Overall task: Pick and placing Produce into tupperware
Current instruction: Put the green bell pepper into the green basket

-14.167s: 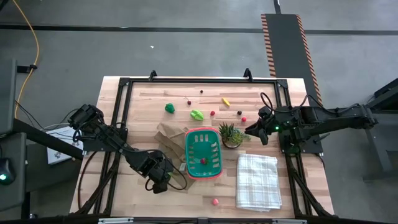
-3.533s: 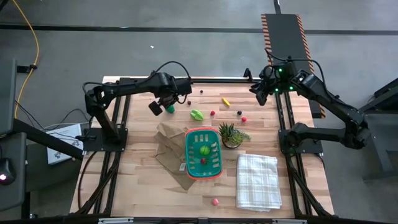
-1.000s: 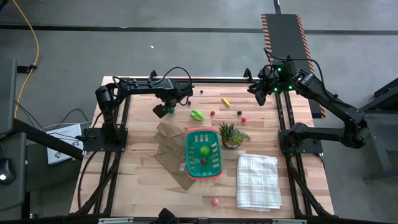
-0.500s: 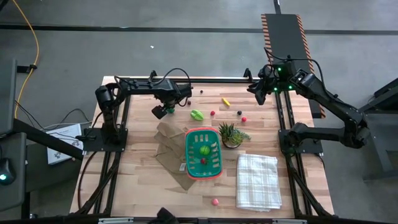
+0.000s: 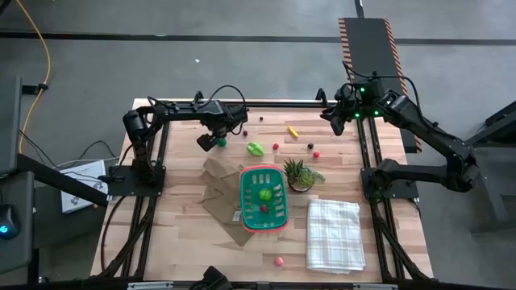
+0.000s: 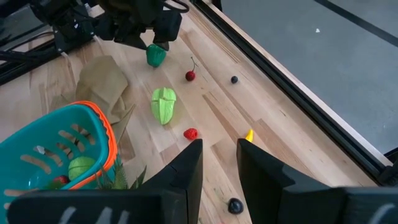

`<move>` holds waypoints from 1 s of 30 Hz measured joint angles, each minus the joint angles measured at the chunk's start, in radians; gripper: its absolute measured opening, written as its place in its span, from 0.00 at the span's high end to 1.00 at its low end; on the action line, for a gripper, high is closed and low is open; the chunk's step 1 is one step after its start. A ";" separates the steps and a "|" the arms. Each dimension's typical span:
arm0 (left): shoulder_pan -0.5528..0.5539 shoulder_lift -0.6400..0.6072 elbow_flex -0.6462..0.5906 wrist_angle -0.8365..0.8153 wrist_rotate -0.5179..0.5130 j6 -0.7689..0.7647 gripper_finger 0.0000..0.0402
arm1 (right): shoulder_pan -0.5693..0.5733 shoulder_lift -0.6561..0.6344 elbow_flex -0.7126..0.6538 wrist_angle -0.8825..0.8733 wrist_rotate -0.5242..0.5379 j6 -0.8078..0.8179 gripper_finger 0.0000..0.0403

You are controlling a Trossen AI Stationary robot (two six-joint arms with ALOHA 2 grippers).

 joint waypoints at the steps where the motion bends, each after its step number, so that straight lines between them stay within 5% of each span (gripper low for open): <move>1: 0.000 0.000 0.000 0.000 0.000 0.000 0.27 | 0.000 0.000 0.000 0.001 0.000 0.000 0.78; 30: 0.000 0.036 0.002 0.017 0.048 -0.008 0.27 | 0.000 0.000 0.000 0.004 0.000 0.000 0.78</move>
